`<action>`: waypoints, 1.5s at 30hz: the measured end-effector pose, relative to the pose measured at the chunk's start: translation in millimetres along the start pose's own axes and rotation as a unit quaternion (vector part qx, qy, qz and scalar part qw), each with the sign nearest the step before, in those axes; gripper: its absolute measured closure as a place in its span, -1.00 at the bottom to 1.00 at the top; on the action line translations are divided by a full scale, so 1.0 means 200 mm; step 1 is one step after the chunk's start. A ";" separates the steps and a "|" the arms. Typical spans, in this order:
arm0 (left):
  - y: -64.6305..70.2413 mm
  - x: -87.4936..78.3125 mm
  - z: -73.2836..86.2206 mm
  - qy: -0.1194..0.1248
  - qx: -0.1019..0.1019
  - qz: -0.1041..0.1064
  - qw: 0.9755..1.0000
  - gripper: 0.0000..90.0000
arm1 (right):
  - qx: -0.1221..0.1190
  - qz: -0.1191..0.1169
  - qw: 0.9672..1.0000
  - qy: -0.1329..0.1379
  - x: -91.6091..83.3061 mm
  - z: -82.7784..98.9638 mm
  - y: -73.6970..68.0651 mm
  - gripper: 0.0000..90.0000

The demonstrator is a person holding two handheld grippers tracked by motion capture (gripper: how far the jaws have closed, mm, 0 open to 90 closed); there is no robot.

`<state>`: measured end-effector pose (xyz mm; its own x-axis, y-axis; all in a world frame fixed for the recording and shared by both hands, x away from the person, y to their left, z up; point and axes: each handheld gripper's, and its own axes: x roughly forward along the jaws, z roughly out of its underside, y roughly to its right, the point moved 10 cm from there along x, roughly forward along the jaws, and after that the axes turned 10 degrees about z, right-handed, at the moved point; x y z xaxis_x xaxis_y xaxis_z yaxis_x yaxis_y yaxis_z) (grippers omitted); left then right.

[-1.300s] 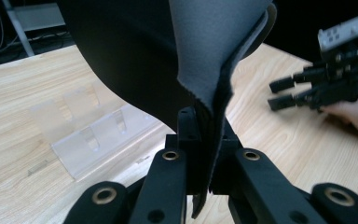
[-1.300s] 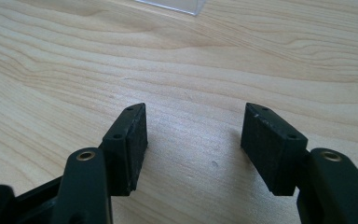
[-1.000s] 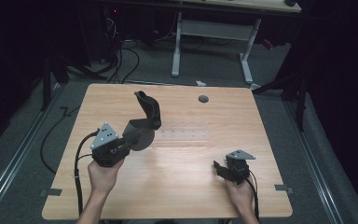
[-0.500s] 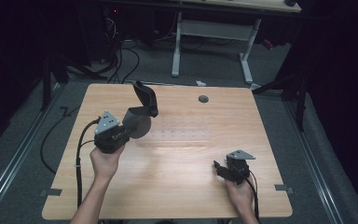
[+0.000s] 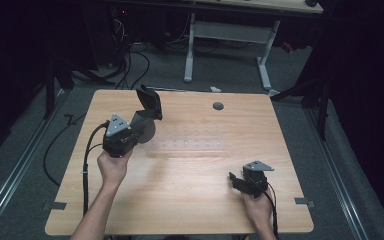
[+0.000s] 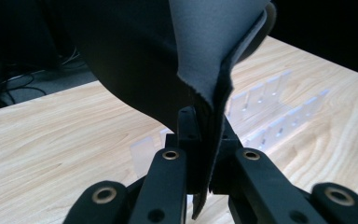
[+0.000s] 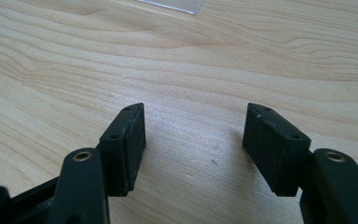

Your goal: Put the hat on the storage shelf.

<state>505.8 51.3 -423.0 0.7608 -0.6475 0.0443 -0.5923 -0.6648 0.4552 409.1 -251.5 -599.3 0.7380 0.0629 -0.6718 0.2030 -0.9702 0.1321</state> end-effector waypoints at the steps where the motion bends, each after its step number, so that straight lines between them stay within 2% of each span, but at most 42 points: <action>1: -0.01 0.01 0.00 0.002 0.002 -0.002 1.000 0.92 | 0.000 0.000 1.000 0.000 0.00 0.00 0.00 -0.13; 9: -0.05 0.04 0.02 0.000 0.008 -0.015 1.000 0.92 | -0.001 -0.001 1.000 0.000 0.00 0.00 0.00 -0.13; 17: -0.05 0.05 0.04 -0.003 0.015 -0.019 1.000 0.93 | -0.001 0.000 1.000 0.000 0.00 0.00 0.00 -0.14; 27: -0.07 0.09 0.07 -0.009 0.014 -0.029 0.999 0.92 | -0.003 -0.003 1.000 0.000 0.00 0.00 0.00 -0.16; 38: -0.08 0.11 0.10 -0.015 0.025 -0.035 0.999 0.92 | -0.005 -0.004 1.000 -0.001 0.00 0.00 -0.01 -0.17; 45: -0.07 0.12 0.10 -0.013 0.018 -0.037 0.999 0.92 | -0.006 -0.004 1.000 0.000 0.00 0.00 -0.01 -0.17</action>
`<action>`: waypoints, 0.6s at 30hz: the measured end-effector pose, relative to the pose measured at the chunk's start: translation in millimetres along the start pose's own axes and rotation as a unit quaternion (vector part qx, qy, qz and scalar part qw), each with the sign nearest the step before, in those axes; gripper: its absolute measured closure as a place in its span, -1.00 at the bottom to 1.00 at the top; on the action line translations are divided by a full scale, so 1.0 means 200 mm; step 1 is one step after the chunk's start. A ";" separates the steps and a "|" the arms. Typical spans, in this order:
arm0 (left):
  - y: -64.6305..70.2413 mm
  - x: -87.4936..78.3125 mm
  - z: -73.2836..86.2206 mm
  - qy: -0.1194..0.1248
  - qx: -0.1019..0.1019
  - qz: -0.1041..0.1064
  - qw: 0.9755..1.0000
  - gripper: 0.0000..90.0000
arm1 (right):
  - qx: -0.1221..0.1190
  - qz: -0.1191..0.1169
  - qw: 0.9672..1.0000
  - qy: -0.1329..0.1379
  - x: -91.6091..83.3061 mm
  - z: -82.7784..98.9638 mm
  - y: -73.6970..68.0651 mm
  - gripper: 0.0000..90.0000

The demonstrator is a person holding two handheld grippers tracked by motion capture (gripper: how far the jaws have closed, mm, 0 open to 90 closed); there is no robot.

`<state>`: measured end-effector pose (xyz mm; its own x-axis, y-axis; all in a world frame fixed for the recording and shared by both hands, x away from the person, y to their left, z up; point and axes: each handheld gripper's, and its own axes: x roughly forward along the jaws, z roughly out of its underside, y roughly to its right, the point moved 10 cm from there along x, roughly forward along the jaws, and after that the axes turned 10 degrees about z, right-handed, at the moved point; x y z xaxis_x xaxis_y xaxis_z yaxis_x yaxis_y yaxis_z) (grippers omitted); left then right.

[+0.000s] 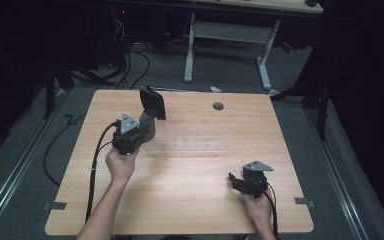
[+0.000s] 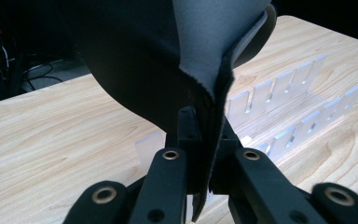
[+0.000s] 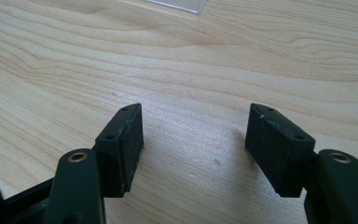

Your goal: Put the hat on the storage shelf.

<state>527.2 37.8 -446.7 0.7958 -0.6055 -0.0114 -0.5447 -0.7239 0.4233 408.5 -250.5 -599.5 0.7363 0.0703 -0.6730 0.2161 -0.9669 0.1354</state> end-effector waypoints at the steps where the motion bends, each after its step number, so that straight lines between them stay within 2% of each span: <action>1: 0.00 0.00 0.00 0.000 -0.001 0.000 1.000 0.92 | 0.000 0.000 1.000 0.000 0.00 0.00 0.00 -0.17; 4: 0.00 0.01 0.00 0.003 -0.009 -0.001 1.000 0.92 | 0.000 0.000 1.000 0.000 0.00 0.00 0.00 -0.18; 18: -0.02 0.03 0.07 -0.012 -0.007 -0.009 1.000 0.92 | -0.001 -0.001 1.000 0.000 0.00 0.00 0.00 -0.18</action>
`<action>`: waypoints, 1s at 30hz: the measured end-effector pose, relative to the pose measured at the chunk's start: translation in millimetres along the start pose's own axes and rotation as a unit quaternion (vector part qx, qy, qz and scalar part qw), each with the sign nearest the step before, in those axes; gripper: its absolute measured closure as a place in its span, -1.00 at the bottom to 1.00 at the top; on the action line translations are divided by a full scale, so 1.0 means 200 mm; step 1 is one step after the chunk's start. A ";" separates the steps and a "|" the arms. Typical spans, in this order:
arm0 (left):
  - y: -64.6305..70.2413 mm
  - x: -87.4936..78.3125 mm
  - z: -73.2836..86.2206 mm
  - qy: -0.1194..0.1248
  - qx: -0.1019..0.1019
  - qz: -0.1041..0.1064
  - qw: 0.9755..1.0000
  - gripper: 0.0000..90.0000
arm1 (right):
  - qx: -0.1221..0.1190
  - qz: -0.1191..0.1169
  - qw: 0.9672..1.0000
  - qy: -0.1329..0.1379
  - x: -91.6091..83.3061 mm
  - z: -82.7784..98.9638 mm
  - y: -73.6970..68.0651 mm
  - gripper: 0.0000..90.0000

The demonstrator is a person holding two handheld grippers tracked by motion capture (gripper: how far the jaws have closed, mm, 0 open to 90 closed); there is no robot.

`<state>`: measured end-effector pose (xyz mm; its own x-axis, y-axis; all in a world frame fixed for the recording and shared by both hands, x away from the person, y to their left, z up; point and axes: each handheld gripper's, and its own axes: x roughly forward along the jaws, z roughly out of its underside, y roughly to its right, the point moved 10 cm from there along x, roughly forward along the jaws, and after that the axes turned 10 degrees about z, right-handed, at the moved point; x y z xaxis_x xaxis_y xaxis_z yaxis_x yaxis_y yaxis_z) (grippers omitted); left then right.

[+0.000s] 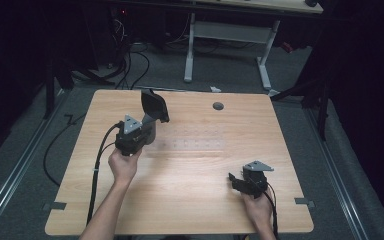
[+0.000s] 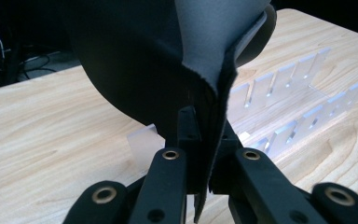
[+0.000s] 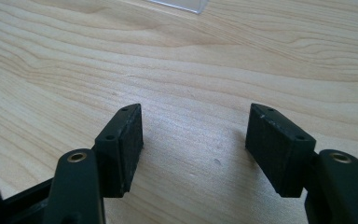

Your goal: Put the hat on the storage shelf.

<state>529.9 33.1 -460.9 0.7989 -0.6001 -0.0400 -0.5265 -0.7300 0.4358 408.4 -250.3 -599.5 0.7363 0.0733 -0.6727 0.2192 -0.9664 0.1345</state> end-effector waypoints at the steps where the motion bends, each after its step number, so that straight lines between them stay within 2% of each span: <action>1: 0.00 0.00 0.00 -0.001 0.000 0.000 1.000 0.92 | 0.000 0.000 1.000 0.000 0.00 0.00 0.00 -0.18; 5: -0.02 0.00 0.03 -0.003 -0.007 -0.001 1.000 0.92 | 0.000 0.000 1.000 0.000 0.00 0.00 0.00 -0.18; 8: -0.02 0.00 0.04 -0.008 -0.005 -0.001 1.000 0.91 | 0.000 0.001 1.000 0.000 0.00 0.00 0.00 -0.18; 20: -0.05 -0.03 0.06 -0.015 -0.015 0.000 1.000 0.86 | 0.000 0.001 1.000 0.000 0.00 0.00 0.00 -0.18; 26: -0.08 -0.05 0.08 -0.023 -0.015 -0.007 1.000 0.77 | 0.000 0.001 1.000 0.000 0.00 0.00 0.00 -0.18; 30: -0.08 -0.06 0.07 -0.019 -0.009 -0.009 1.000 0.58 | 0.000 0.001 1.000 0.000 0.00 0.00 0.00 -0.18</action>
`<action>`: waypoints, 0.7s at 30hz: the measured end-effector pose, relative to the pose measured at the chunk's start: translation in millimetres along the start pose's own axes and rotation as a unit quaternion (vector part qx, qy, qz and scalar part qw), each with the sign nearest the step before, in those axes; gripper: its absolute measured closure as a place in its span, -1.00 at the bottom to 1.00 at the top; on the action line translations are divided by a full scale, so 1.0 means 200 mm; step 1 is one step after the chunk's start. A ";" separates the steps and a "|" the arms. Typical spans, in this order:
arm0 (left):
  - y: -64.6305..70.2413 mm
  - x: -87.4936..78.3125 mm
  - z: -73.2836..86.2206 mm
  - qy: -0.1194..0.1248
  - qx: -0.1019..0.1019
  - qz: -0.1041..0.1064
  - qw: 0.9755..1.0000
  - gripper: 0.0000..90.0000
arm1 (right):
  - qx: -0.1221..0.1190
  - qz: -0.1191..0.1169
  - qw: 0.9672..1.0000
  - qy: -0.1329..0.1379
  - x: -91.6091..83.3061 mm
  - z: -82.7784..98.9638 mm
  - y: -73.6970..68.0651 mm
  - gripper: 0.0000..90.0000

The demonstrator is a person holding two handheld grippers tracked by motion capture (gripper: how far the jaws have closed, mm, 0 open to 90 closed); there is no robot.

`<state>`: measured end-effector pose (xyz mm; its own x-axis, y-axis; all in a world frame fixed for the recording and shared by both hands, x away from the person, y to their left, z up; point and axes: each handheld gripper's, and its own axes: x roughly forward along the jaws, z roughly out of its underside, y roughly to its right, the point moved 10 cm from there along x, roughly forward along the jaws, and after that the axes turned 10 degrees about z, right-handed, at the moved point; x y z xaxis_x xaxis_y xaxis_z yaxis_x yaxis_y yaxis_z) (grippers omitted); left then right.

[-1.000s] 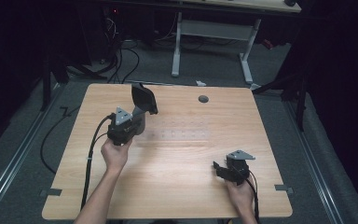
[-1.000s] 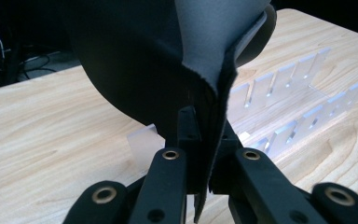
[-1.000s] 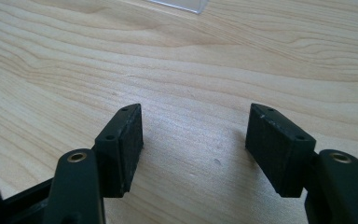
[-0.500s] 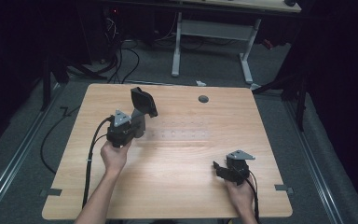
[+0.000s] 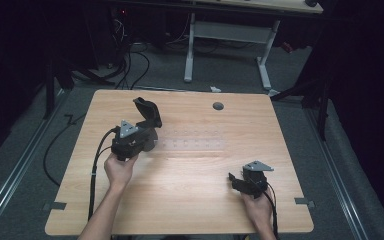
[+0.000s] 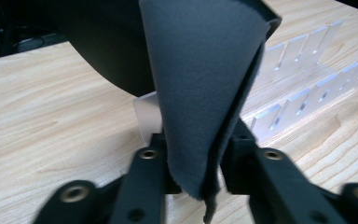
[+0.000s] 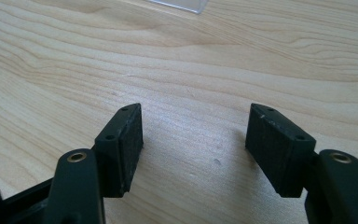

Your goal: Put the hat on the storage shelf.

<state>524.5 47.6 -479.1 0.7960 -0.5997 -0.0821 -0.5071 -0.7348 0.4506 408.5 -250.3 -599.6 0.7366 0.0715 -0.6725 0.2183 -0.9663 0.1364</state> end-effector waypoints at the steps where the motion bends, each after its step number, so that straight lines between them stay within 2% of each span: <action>1: 0.00 -0.01 -0.01 0.002 0.000 -0.001 1.000 0.48 | 0.000 0.000 1.000 0.000 0.00 0.00 0.00 -0.18; 4: 0.00 -0.02 -0.02 0.000 -0.007 -0.003 1.000 0.23 | 0.000 0.000 1.000 0.000 0.00 0.00 0.00 -0.18; 7: 0.00 -0.04 -0.01 -0.003 -0.005 -0.003 1.000 0.12 | 0.000 0.000 1.000 0.000 0.00 0.00 0.00 -0.18; 13: -0.01 -0.10 -0.02 0.002 -0.014 -0.003 1.000 0.03 | 0.000 -0.001 1.000 0.000 0.00 0.00 0.00 -0.18; 15: -0.02 -0.12 -0.03 0.007 -0.022 -0.003 1.000 0.02 | 0.000 -0.001 1.000 0.000 0.00 0.00 0.00 -0.18; 17: -0.04 -0.14 -0.03 0.003 -0.020 -0.007 1.000 0.01 | 0.000 -0.001 1.000 0.000 0.00 0.00 0.00 -0.18; 21: -0.04 -0.17 -0.03 0.011 -0.025 -0.006 1.000 0.02 | 0.000 -0.001 1.000 0.000 0.00 0.00 0.00 -0.18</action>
<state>503.0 75.7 -473.3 0.8089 -0.5839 -0.0684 -0.4811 -0.7244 0.4937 408.4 -250.0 -599.6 0.7363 0.0727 -0.6727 0.2191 -0.9663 0.1353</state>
